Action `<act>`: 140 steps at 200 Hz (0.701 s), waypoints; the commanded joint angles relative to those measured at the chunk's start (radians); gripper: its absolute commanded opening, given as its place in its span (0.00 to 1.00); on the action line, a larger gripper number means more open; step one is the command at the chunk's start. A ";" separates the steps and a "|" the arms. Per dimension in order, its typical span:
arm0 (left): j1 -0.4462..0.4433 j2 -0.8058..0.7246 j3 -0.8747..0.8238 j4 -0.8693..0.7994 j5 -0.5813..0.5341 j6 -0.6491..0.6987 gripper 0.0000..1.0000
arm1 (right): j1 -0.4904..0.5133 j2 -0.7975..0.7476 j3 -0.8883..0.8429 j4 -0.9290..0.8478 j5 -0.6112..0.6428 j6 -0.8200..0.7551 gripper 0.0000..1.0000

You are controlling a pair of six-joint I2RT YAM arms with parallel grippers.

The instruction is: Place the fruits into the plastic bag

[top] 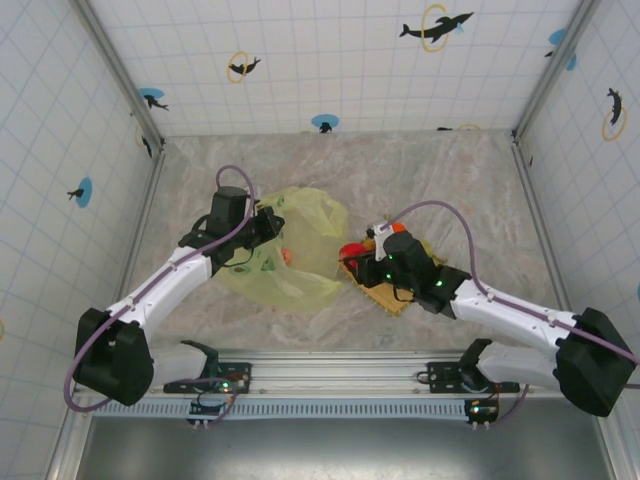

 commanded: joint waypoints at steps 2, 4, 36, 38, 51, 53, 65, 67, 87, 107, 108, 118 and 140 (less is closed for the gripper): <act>-0.008 -0.007 -0.003 -0.004 0.016 0.008 0.00 | 0.008 0.045 -0.005 0.133 -0.072 -0.038 0.52; -0.008 -0.009 -0.002 -0.003 0.016 0.008 0.00 | 0.010 0.051 -0.003 0.138 -0.076 -0.039 0.53; -0.007 -0.015 -0.002 0.000 0.029 0.000 0.00 | 0.053 0.158 0.038 0.212 -0.154 -0.060 0.52; -0.008 -0.015 -0.003 0.001 0.030 -0.001 0.00 | 0.057 0.165 0.041 0.214 -0.158 -0.064 0.52; -0.008 -0.019 -0.010 0.010 0.036 -0.008 0.00 | 0.080 0.206 0.059 0.228 -0.177 -0.084 0.52; -0.009 -0.020 -0.009 0.012 0.038 -0.008 0.00 | 0.082 0.214 0.062 0.230 -0.178 -0.085 0.52; -0.008 -0.021 -0.014 0.026 0.043 -0.016 0.00 | 0.094 0.259 0.085 0.241 -0.183 -0.093 0.52; -0.009 -0.021 -0.016 0.027 0.045 -0.018 0.00 | 0.094 0.267 0.088 0.244 -0.184 -0.093 0.52; -0.007 -0.021 -0.017 0.038 0.061 -0.025 0.00 | 0.098 0.357 0.134 0.285 -0.186 -0.085 0.52; -0.008 -0.024 -0.021 0.041 0.076 -0.030 0.00 | 0.095 0.456 0.199 0.300 -0.170 -0.059 0.52; -0.009 -0.025 -0.021 0.042 0.077 -0.030 0.00 | 0.095 0.461 0.201 0.302 -0.169 -0.056 0.52; -0.007 -0.027 -0.023 0.045 0.082 -0.032 0.00 | 0.094 0.500 0.226 0.325 -0.148 -0.033 0.52; -0.008 -0.029 -0.026 0.054 0.103 -0.037 0.00 | 0.102 0.561 0.240 0.406 -0.055 0.052 0.51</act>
